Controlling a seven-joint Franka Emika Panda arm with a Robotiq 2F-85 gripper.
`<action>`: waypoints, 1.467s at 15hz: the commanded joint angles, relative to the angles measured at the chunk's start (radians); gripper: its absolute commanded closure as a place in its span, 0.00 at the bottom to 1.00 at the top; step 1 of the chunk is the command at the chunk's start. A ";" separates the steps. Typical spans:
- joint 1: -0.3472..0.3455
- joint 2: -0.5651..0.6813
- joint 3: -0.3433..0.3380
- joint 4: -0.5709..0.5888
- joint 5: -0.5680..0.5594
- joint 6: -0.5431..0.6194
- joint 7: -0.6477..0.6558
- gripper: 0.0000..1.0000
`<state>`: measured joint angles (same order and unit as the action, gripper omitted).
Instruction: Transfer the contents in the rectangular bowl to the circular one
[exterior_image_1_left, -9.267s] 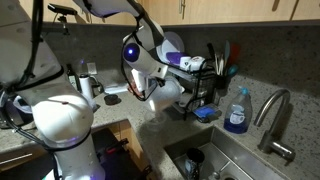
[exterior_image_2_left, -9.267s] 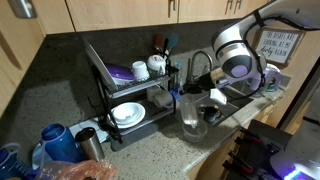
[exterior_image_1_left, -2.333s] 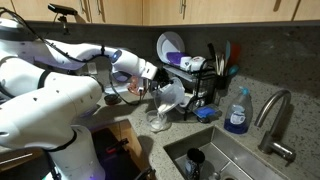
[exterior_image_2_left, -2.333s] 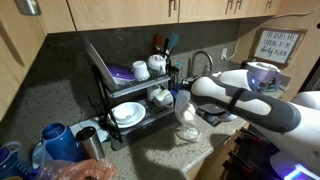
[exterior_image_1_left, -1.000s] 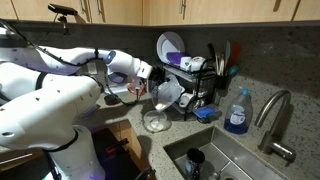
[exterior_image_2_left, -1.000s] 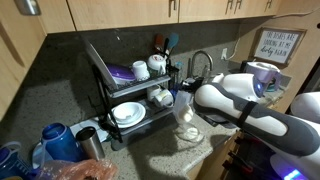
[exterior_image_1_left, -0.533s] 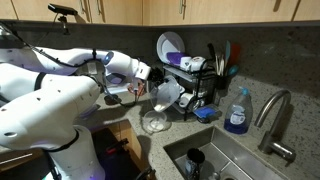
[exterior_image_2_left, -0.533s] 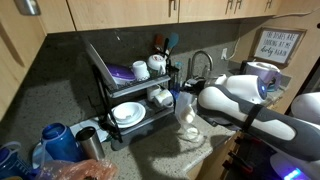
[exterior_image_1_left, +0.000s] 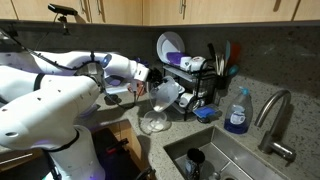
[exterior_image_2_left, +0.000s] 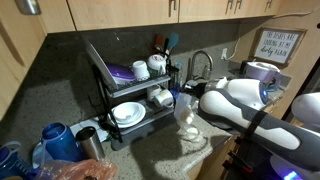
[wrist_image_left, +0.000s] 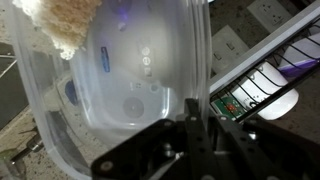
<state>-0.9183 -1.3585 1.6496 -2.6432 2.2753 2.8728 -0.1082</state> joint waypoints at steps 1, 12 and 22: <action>0.008 -0.056 0.014 -0.006 0.032 -0.001 0.041 0.99; -0.003 -0.118 0.031 0.021 0.040 0.012 0.095 0.99; -0.006 -0.106 0.040 0.026 0.040 0.060 0.099 0.99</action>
<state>-0.9200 -1.4650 1.6847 -2.6243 2.3018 2.9010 -0.0289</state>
